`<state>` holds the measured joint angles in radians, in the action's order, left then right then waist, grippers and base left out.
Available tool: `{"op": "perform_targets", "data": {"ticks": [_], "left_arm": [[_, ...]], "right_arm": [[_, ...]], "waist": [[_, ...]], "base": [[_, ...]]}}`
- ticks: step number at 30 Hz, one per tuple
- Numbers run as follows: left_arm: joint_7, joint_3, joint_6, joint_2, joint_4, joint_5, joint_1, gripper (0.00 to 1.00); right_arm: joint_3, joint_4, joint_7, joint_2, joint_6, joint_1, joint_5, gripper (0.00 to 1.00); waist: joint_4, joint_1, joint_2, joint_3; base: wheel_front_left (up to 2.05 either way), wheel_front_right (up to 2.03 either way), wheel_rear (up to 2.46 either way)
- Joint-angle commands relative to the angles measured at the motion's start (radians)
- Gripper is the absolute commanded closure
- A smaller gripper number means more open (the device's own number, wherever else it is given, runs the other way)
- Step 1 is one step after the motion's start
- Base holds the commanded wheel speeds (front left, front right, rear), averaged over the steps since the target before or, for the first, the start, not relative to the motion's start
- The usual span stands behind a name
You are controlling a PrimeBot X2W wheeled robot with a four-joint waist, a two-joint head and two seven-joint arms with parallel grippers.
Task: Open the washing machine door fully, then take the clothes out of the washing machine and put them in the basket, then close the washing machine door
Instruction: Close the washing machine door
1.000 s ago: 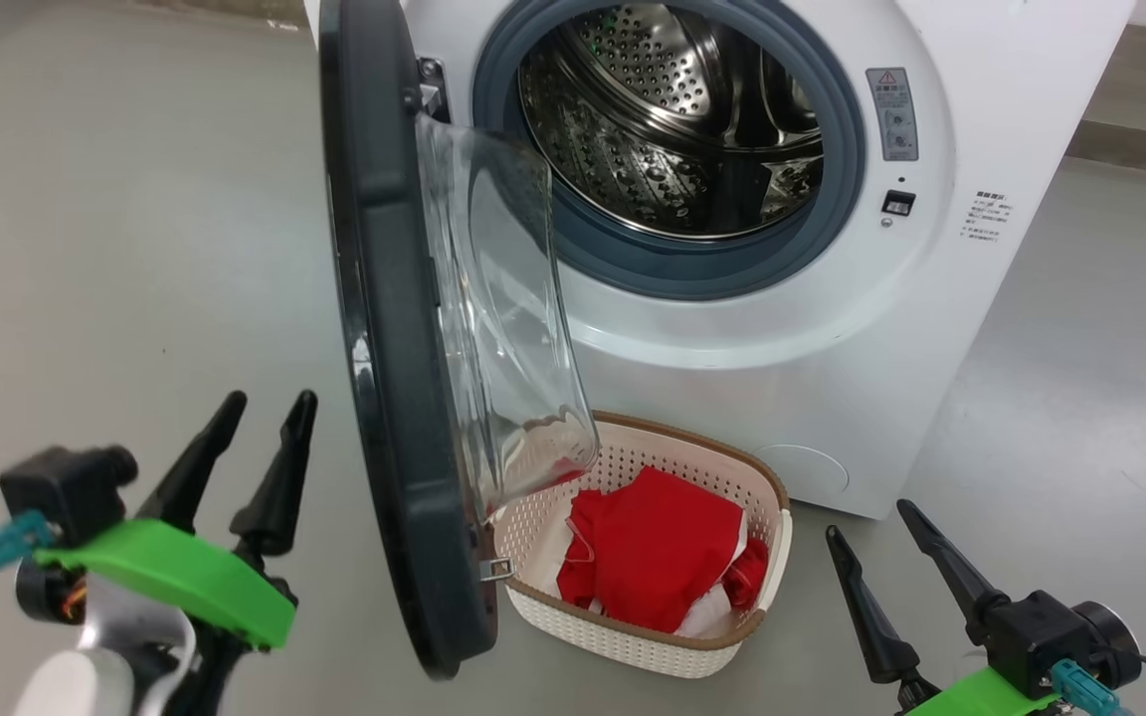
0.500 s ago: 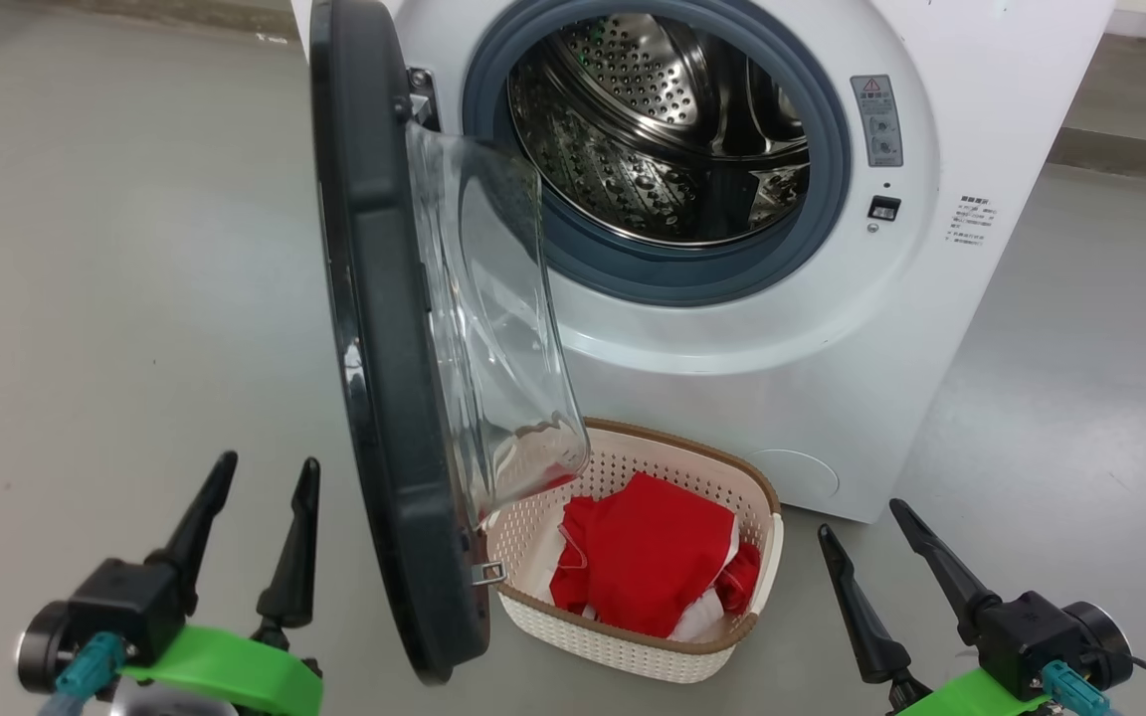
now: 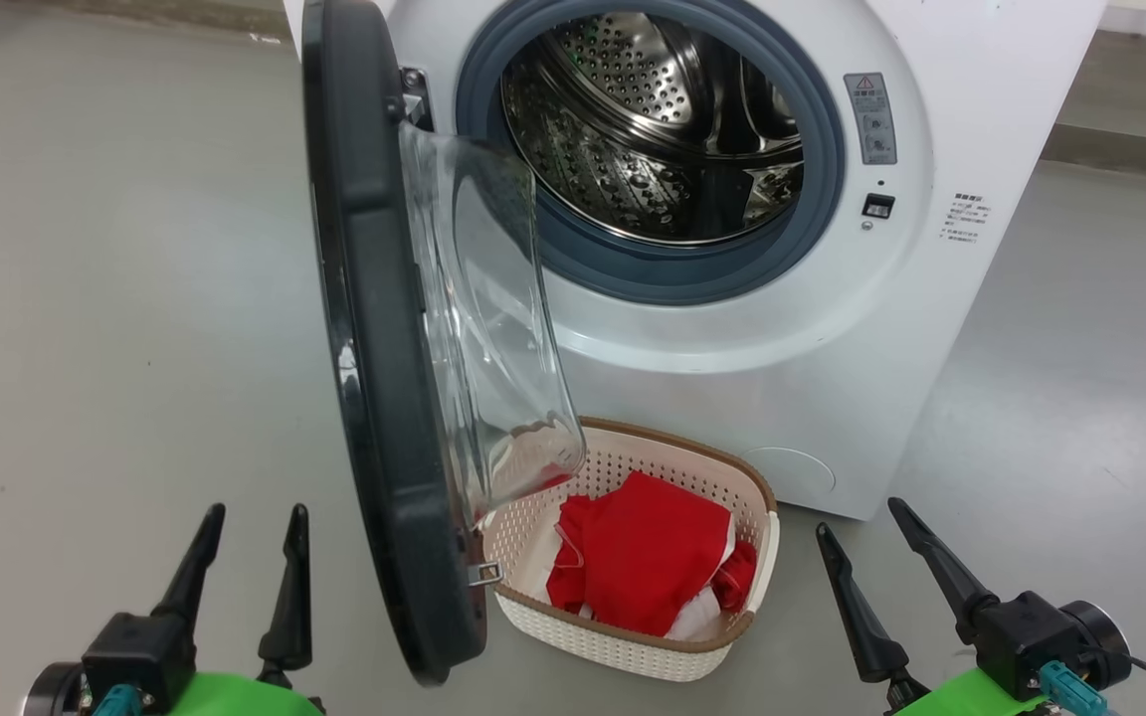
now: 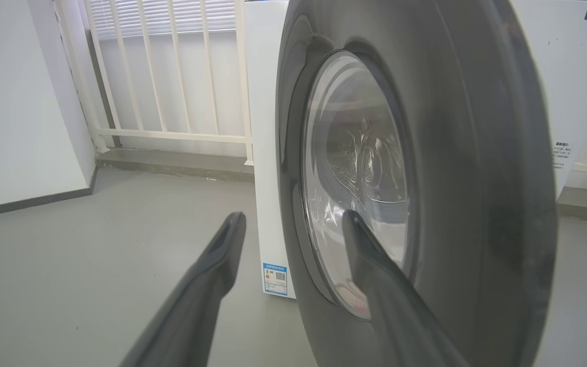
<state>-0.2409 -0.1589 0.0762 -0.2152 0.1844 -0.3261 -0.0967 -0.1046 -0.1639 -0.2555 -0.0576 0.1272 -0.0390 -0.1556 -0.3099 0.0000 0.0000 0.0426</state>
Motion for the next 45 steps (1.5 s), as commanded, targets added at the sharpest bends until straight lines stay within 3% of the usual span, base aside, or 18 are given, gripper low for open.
{"op": "perform_targets", "data": {"ticks": [1,13,34,35,36,38,45], "left_arm": [[-0.015,0.042,0.007,-0.014,-0.020,0.006,-0.015,0.00],[-0.020,0.025,0.034,0.025,-0.031,0.043,0.033,0.00],[-0.021,0.021,0.031,0.035,-0.029,0.073,0.036,0.00],[-0.021,0.020,0.029,0.035,-0.028,0.073,0.035,0.04],[-0.021,0.019,0.028,0.035,-0.027,0.072,0.035,0.40],[-0.020,0.016,0.023,0.035,-0.024,0.068,0.031,1.00],[0.010,0.032,-0.019,0.041,-0.032,-0.007,-0.017,1.00]], "right_arm": [[-0.014,0.026,-0.006,-0.005,0.003,0.021,0.007,0.00],[-0.016,0.025,-0.006,-0.001,0.003,0.029,0.005,0.00],[-0.018,0.025,-0.006,-0.003,0.003,0.032,0.001,0.00],[-0.018,0.024,-0.006,-0.003,0.003,0.032,0.001,0.00],[-0.018,0.024,-0.006,-0.003,0.003,0.032,0.001,0.00],[-0.018,0.024,-0.006,-0.003,0.003,0.033,0.001,0.00],[-0.016,0.023,-0.006,-0.002,0.003,0.034,-0.001,0.00]], "waist": [[0.001,0.0000,0.0000,-0.001],[0.006,0.0000,0.0000,-0.003],[0.002,0.0000,0.0000,-0.009],[0.002,0.0000,0.0000,-0.008],[0.003,0.0000,0.0000,-0.008],[0.004,0.0000,0.0000,-0.009],[0.004,0.0000,0.0000,-0.006]], "base": [[0.00,0.00,0.00],[0.00,0.00,0.00],[0.00,0.00,0.00],[0.00,0.00,0.00],[0.00,0.00,0.00],[0.00,0.00,0.00],[0.00,0.00,0.00]]}}
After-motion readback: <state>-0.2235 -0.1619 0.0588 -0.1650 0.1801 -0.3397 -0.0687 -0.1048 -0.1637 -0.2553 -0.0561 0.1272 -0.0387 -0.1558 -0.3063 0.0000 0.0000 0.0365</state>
